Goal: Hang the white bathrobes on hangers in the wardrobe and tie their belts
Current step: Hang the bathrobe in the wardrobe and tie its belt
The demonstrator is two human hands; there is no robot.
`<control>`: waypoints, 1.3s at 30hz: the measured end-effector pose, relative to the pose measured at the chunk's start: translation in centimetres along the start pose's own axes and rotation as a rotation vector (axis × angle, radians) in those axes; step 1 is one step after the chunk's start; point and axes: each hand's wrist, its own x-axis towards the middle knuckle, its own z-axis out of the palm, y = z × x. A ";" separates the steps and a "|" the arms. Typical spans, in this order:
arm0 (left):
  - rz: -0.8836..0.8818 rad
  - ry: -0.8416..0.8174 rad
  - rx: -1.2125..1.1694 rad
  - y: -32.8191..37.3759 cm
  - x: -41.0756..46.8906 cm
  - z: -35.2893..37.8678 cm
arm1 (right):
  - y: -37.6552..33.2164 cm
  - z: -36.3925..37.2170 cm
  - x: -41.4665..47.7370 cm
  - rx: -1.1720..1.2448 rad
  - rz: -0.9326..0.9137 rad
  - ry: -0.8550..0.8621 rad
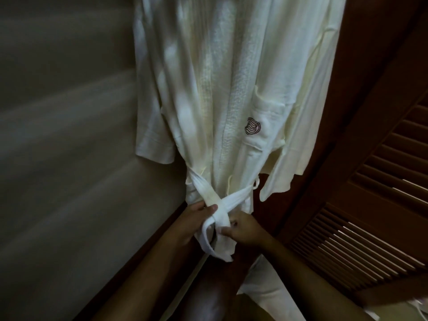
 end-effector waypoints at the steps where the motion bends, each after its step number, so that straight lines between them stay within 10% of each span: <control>1: 0.006 0.008 0.055 0.0 -0.1 -0.1 | 0.5 0.0 0.0 -0.045 -0.033 0.098; 9: -0.003 0.237 0.622 -0.2 0.4 -1.0 | -0.8 -2.2 -0.6 -0.142 -0.305 0.640; 15: -0.094 0.087 -0.154 0.7 0.3 0.5 | -0.9 1.0 -1.5 -0.177 -0.244 0.407; 20: -0.020 0.079 0.006 1.3 0.1 0.9 | 0.6 3.2 -1.8 -0.122 -0.390 0.369; 28: 0.034 0.083 0.001 1.1 1.0 -0.4 | 0.9 2.7 -2.2 0.333 0.171 0.261; 32: 0.045 0.023 0.052 1.5 0.4 -0.3 | -1.9 0.9 -0.4 1.082 0.563 0.110; 39: -0.046 0.087 0.021 0.6 0.5 0.4 | -3.2 0.3 1.6 1.654 0.478 0.142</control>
